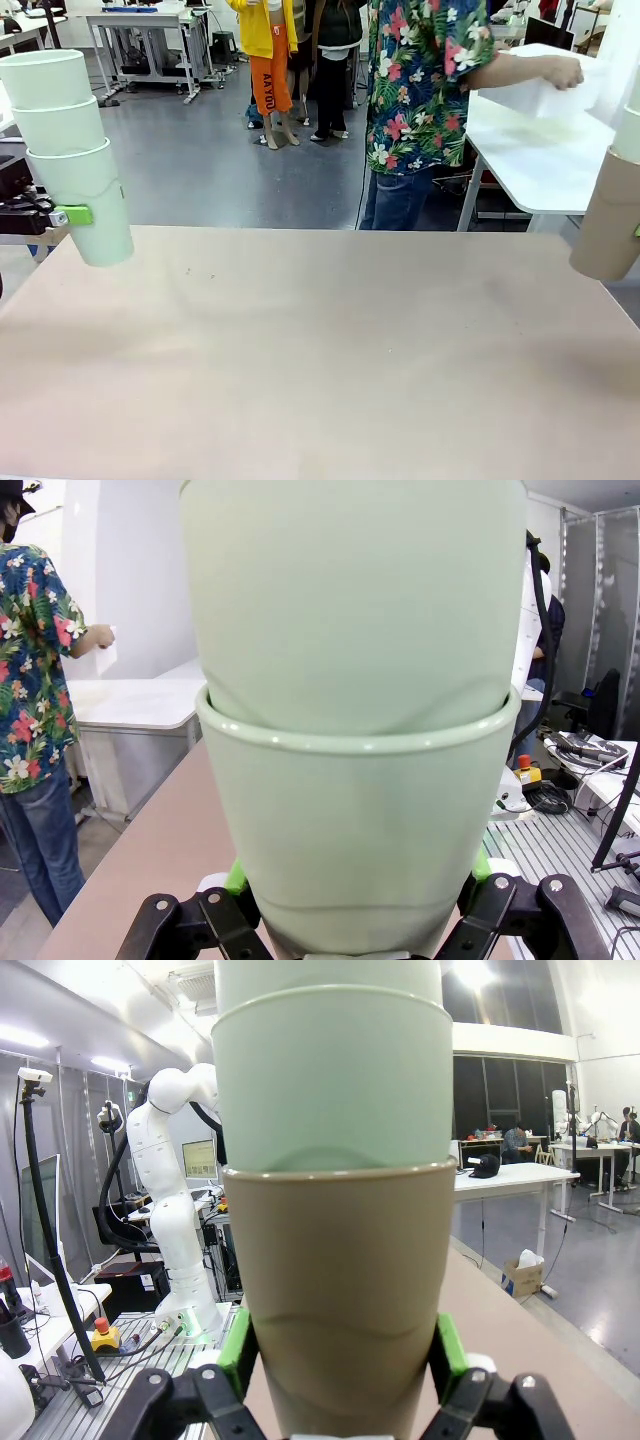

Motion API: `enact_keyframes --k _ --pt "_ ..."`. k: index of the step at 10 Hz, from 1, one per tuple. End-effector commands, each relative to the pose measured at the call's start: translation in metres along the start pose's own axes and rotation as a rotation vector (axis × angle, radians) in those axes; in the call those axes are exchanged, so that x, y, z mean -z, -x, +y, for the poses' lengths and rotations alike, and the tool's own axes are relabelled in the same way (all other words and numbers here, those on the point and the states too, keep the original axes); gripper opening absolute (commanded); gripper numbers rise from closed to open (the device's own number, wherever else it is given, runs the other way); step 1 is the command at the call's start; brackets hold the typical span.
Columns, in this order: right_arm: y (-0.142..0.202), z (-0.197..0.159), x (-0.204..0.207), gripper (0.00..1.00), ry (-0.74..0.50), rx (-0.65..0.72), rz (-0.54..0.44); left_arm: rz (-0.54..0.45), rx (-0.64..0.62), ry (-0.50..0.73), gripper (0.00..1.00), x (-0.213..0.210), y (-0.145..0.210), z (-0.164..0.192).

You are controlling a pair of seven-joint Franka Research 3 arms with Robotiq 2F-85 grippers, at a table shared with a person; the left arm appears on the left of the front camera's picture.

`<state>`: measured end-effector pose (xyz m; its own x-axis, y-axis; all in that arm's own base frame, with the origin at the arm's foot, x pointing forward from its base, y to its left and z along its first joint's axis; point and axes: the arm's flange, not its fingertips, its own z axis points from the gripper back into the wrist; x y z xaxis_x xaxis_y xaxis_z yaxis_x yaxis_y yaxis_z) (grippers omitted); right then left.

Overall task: Stack the cups and store them in the basket.
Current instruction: Place the stack of Reusable plastic cups into the Pantry Basket.

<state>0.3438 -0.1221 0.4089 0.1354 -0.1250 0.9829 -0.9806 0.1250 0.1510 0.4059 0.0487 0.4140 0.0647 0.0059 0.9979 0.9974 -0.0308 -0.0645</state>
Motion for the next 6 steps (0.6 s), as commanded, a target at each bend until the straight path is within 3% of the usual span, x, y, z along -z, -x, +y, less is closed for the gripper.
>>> enact_keyframes --k 1,6 --pt "-0.0023 0.0006 0.0009 0.86 -0.001 -0.017 0.003 -0.004 0.004 0.003 0.87 0.0009 -0.0043 -0.0010" --pt "-0.0023 0.0006 0.0009 0.86 -0.001 -0.017 0.003 -0.004 0.004 0.003 0.87 0.0009 -0.0043 -0.0010"
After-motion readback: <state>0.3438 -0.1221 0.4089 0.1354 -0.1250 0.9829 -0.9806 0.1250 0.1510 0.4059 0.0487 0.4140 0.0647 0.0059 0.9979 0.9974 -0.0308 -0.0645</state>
